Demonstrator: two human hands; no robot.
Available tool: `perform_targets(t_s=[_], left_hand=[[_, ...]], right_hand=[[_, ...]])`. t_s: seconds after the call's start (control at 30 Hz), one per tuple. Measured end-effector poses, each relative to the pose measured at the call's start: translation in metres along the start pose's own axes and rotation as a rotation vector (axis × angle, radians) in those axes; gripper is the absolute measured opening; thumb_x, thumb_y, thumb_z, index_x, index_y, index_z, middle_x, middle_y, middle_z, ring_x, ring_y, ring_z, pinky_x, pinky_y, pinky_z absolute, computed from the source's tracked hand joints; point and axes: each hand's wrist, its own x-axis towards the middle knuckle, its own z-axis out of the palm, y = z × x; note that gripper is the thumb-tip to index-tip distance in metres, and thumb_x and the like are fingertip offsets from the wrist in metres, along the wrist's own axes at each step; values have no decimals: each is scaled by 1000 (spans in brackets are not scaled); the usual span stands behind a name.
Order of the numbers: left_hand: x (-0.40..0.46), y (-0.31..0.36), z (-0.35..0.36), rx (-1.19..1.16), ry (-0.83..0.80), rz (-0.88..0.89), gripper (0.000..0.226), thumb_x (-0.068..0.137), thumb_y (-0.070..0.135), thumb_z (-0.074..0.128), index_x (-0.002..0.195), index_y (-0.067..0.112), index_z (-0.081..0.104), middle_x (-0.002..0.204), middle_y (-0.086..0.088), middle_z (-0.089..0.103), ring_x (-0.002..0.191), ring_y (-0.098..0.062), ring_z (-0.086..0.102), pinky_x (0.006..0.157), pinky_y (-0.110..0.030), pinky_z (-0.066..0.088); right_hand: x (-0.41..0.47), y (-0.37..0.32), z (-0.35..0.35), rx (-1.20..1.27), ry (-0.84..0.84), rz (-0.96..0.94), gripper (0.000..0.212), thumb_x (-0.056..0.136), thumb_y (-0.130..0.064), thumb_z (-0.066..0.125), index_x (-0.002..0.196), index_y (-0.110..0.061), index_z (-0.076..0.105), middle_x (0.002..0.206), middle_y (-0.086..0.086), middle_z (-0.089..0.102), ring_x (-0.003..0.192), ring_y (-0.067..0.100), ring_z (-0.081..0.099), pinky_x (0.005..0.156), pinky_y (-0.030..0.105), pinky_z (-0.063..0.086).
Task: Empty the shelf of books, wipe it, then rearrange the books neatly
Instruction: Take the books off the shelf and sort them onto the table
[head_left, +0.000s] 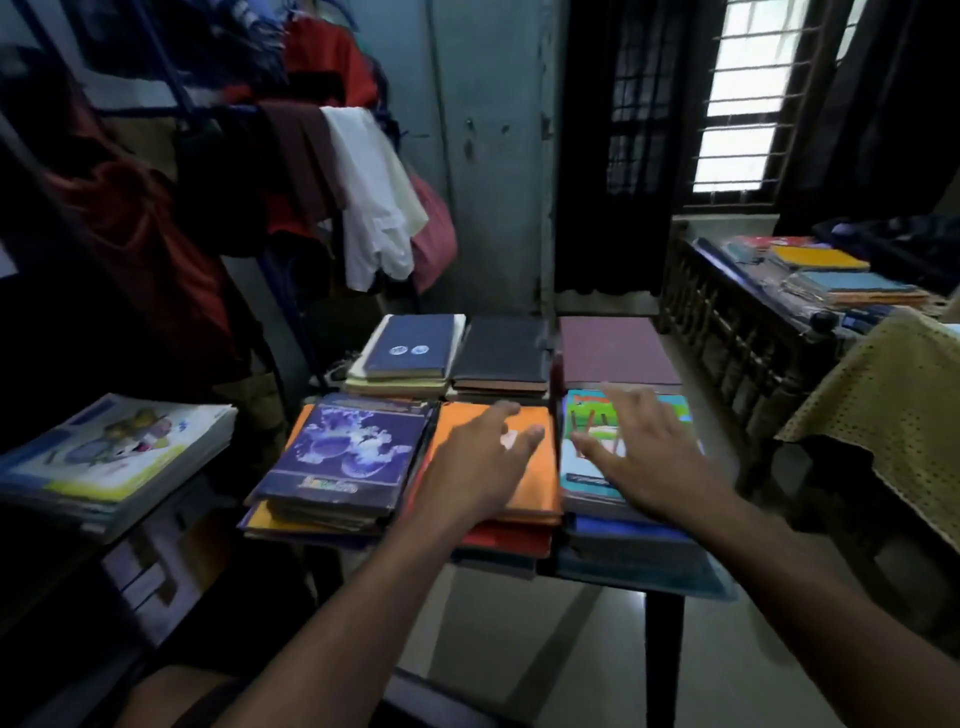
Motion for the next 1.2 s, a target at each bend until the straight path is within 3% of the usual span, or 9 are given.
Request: perform_targets(t_s=[0.2,0.33,0.47,0.6,0.7,0.83,1.0,1.1,1.2], left_hand=[[-66,-129,-123,-214,523,-245,34,86,52,66,110,28,68,96,11,73,91,-13,70,84,-31,54],[-124,-236,-191,-204,819,-534,28,92,32,69,117,21,69,110,2,73,101,-16,66,80,-24,44],[-147,-308,-206,-128,739,-665,50,97,28,65,143,15,53,141,-6,60,124,-21,60,97,-26,44],[-128,-339,-203,-22,543,-717,66,101,32,55,159,16,28,162,-6,31,147,-27,32,118,-39,30],[-104,-336,-203,0,533,-721,58,100,32,49,155,20,34,152,-3,35,137,-27,38,113,-44,34],[-80,-328,-192,-144,611,-761,37,95,22,49,131,16,51,130,0,38,119,-25,46,102,-46,45],[-76,-313,-183,-331,753,-770,43,97,25,52,138,16,49,129,-1,37,120,-22,41,102,-38,44],[-85,-312,-190,-426,898,-797,42,85,47,54,109,14,64,123,-8,53,113,-27,45,96,-44,48],[-99,-316,-197,-425,957,-852,66,75,70,59,112,16,66,119,-8,59,117,-28,42,97,-45,47]], right_hand=[[11,-175,50,192,-338,-594,61,88,-60,60,137,-25,47,131,-3,49,125,17,49,108,37,39],[28,-303,104,161,-377,-748,63,87,-57,64,136,-20,49,131,6,52,125,25,49,103,36,40],[82,-388,154,158,-382,-629,67,86,-58,64,137,-18,46,134,14,47,127,35,48,102,43,43],[134,-421,204,214,-467,-454,86,85,-66,63,145,-8,39,144,19,42,132,37,44,105,47,43],[155,-423,234,246,-542,-416,91,79,-72,63,138,-3,46,138,16,51,120,35,54,95,45,50],[156,-423,241,395,-551,-336,46,93,-43,67,113,-3,58,109,9,63,97,28,61,76,34,47],[163,-418,239,453,-651,-275,36,85,-37,79,97,-6,66,88,8,69,69,20,62,57,31,48],[157,-414,234,559,-801,-190,43,78,-29,86,102,2,68,88,17,74,65,23,69,66,40,58],[135,-416,226,670,-913,-156,37,83,-12,81,108,8,63,92,17,73,62,17,72,54,25,55]])
